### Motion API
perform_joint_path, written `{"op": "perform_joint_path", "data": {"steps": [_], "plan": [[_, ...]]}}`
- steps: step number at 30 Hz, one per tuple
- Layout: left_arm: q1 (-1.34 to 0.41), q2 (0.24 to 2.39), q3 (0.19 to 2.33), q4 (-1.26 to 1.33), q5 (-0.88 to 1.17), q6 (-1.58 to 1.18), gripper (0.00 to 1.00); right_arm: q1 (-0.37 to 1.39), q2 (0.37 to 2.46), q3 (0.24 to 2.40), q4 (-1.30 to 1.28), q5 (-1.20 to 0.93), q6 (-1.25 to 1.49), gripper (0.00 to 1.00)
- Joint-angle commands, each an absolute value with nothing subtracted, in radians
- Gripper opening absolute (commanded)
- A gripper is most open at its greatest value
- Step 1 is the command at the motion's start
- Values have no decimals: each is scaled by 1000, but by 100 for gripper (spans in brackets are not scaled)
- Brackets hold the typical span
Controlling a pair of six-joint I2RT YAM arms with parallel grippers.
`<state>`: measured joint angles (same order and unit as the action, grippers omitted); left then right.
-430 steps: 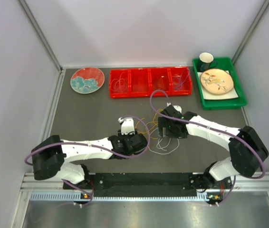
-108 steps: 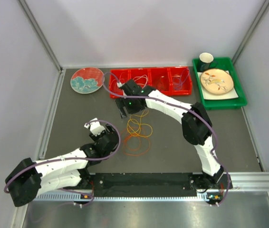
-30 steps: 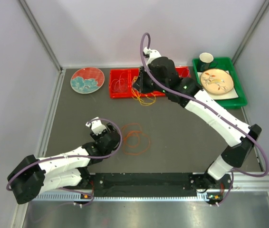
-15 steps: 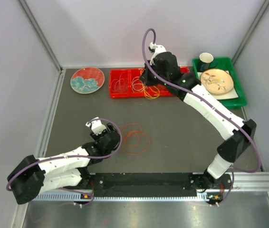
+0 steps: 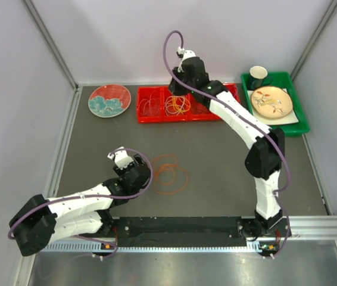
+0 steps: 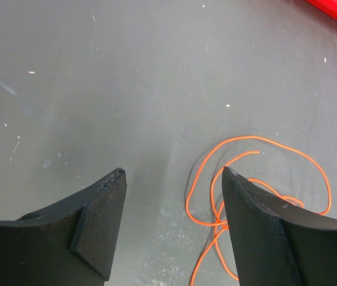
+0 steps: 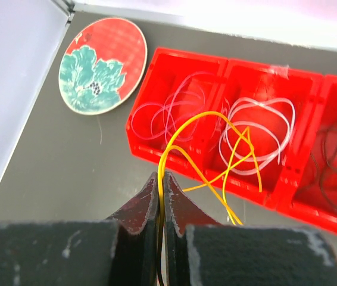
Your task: Untangle the cables
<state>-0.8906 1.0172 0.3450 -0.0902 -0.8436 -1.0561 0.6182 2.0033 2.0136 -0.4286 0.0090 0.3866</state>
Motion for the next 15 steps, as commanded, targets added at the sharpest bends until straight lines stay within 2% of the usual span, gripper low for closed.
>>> {"op": "perform_joint_path", "data": {"steps": [1, 9, 12, 15], "plan": [[-887, 1026, 368, -54, -842, -1051, 70, 611, 2095, 2161, -322, -3, 362, 0], [-885, 1039, 374, -55, -839, -1051, 70, 578, 2253, 2166, -80, 28, 379, 0], [-885, 1040, 376, -54, -836, -1048, 70, 542, 2321, 2140, 52, -26, 488, 0], [-884, 1039, 374, -54, -838, -1048, 70, 514, 2399, 2175, 69, -49, 561, 0]]}}
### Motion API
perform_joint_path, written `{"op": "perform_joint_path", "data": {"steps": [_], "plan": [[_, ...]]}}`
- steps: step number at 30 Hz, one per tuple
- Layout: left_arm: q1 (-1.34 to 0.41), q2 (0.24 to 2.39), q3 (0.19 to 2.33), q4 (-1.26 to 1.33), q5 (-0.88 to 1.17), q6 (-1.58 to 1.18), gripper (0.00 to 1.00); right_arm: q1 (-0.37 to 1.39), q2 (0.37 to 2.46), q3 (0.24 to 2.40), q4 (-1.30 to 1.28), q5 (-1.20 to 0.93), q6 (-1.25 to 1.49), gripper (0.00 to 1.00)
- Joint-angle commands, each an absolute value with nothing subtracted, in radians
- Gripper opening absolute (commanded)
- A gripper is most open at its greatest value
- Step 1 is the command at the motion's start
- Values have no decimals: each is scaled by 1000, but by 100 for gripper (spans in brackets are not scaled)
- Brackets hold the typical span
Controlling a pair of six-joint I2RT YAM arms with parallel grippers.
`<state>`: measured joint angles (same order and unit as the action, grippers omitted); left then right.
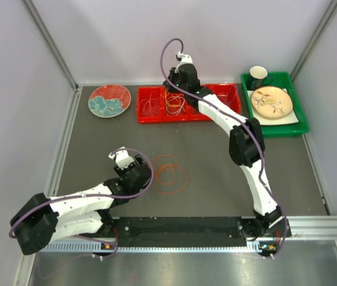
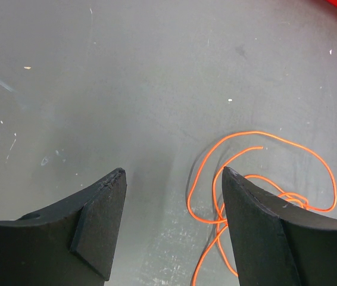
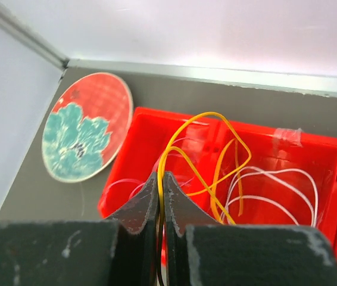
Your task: Untangle the cables
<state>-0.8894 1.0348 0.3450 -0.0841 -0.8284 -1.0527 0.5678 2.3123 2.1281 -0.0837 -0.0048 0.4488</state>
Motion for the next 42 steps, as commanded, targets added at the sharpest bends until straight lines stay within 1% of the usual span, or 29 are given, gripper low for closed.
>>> {"op": "perform_joint_path", "data": {"steps": [1, 3, 11, 13, 15, 16, 17, 19, 20, 21, 22, 23, 29, 33, 35, 36, 42], "plan": [[-884, 1037, 374, -55, -836, -1049, 70, 508, 2419, 2190, 58, -51, 568, 0], [-882, 1035, 373, -55, -834, -1049, 70, 503, 2448, 2216, 38, -54, 569, 0], [-882, 1034, 371, -54, -831, -1048, 70, 489, 2461, 2180, 3, -81, 581, 0], [-881, 1032, 371, -54, -831, -1048, 70, 488, 2445, 2171, 3, -86, 583, 5], [-881, 1034, 371, -52, -831, -1046, 70, 488, 2434, 2175, -23, -89, 583, 18], [-881, 1034, 371, -52, -831, -1046, 70, 488, 2428, 2183, -32, -90, 583, 26], [-881, 1037, 373, -51, -831, -1046, 70, 486, 2422, 2204, -49, -101, 581, 42], [-881, 1038, 374, -52, -831, -1046, 70, 486, 2418, 2238, -80, -110, 574, 65], [-881, 1040, 374, -54, -831, -1046, 70, 485, 2413, 2275, -116, -107, 569, 83], [-881, 1040, 376, -55, -831, -1046, 70, 483, 2407, 2289, -129, -103, 566, 91], [-881, 1042, 376, -55, -831, -1045, 70, 482, 2399, 2298, -136, -101, 563, 96], [-881, 1040, 377, -57, -831, -1046, 70, 480, 2378, 2307, -146, -92, 563, 99], [-881, 1048, 382, -60, -831, -1046, 70, 477, 2289, 2322, -193, -87, 545, 99], [-881, 1055, 390, -66, -833, -1046, 70, 477, 2205, 2333, -314, -29, 500, 99], [-881, 1060, 393, -69, -833, -1046, 70, 480, 2157, 2277, -333, -14, 491, 99], [-879, 1061, 394, -71, -833, -1046, 70, 480, 2101, 2246, -337, -23, 486, 98], [-879, 1068, 400, -77, -833, -1049, 69, 537, 1913, 1975, -428, -26, 443, 97]]}}
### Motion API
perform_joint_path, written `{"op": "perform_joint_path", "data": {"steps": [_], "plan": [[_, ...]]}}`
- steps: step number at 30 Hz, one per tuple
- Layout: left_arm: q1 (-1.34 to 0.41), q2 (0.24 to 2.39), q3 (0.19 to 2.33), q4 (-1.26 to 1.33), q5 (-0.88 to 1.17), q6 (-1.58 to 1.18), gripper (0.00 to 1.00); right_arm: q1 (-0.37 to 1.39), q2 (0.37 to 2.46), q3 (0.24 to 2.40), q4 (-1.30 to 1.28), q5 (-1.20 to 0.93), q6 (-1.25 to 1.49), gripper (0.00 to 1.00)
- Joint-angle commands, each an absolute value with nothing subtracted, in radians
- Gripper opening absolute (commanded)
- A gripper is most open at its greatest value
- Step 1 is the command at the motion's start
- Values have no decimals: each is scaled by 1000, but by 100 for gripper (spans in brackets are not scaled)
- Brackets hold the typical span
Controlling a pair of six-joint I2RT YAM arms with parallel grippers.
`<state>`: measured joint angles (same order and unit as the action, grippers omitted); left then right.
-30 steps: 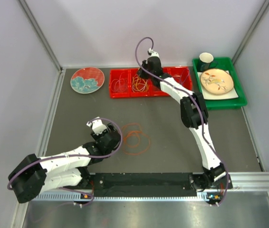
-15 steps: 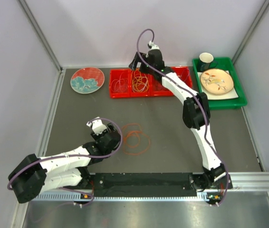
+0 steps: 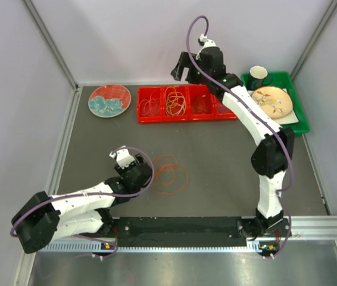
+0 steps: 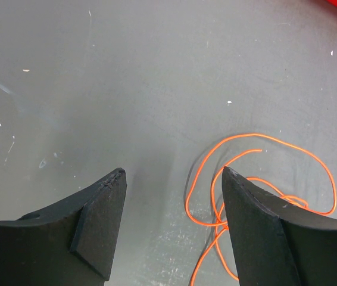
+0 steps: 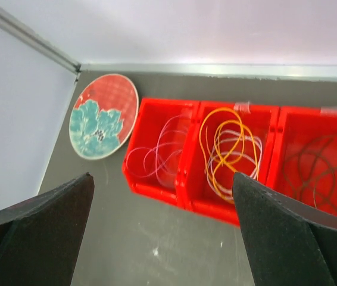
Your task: Untangle the cables
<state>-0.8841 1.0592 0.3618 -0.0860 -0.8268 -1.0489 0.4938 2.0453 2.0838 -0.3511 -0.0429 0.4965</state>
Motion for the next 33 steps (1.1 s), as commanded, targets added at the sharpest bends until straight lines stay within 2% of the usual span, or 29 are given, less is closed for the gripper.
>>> {"op": "perform_joint_path", "data": {"steps": [1, 8, 19, 25, 33], "plan": [[-879, 1069, 402, -78, -833, -1049, 69, 557, 1855, 1894, -437, -18, 442, 96], [-879, 1081, 407, -75, -815, -1043, 68, 704, 1628, 1493, -365, -84, 434, 95], [-881, 1166, 468, -51, -747, -960, 67, 819, 1292, 904, -411, -29, 730, 78], [-877, 1302, 561, -66, -782, -925, 67, 850, 1224, 810, -452, -3, 759, 77], [-870, 1393, 643, -196, -781, -989, 61, 850, 1203, 839, -485, 22, 744, 75]]}}
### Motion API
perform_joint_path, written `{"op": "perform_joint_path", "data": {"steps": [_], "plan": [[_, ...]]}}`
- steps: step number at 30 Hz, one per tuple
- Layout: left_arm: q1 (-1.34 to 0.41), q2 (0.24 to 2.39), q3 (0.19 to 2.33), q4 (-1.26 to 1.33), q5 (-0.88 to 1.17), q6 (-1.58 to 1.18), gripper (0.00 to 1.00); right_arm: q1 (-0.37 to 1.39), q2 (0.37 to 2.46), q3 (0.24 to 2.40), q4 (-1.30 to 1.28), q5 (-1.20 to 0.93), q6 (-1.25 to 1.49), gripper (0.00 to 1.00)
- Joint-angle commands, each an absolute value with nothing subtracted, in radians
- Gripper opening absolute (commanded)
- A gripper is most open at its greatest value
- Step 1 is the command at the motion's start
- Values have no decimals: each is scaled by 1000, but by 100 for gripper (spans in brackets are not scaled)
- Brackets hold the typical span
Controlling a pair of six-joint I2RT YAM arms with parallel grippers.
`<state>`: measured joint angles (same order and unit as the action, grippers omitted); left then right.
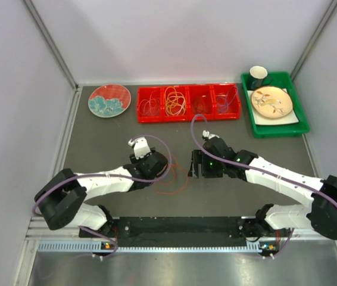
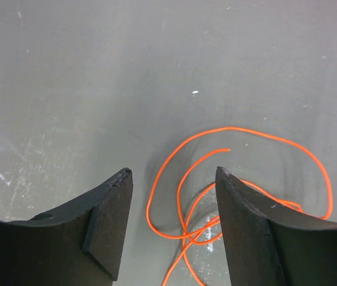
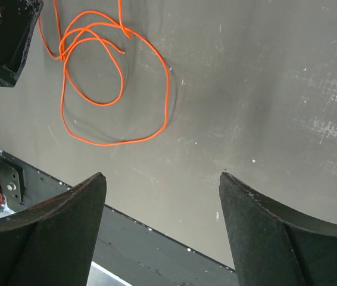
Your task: Untangle the cables
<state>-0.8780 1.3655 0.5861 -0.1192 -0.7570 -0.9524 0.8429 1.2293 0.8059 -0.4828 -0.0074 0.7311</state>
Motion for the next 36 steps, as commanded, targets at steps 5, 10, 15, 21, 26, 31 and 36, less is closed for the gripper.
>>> {"op": "perform_joint_path", "data": {"steps": [5, 10, 15, 21, 26, 31, 36], "plan": [[-870, 1454, 698, -288, -781, -1017, 60, 850, 1200, 841, -492, 21, 741, 75], [-864, 1551, 775, -353, -775, -1028, 58, 850, 1198, 836, -502, 29, 736, 74], [-798, 1626, 824, -406, -704, -1042, 47, 850, 1201, 841, -499, 34, 733, 74], [-761, 1655, 835, -399, -654, -1032, 0, 850, 1212, 835, -495, 29, 730, 74], [-761, 1602, 786, -335, -635, -1003, 0, 850, 1233, 812, -453, 5, 756, 73], [-759, 1496, 681, -229, -621, -988, 0, 890, 1301, 807, -382, -46, 787, 73], [-759, 1391, 609, -154, -606, -973, 0, 969, 1435, 894, -411, -3, 779, 73]]}}
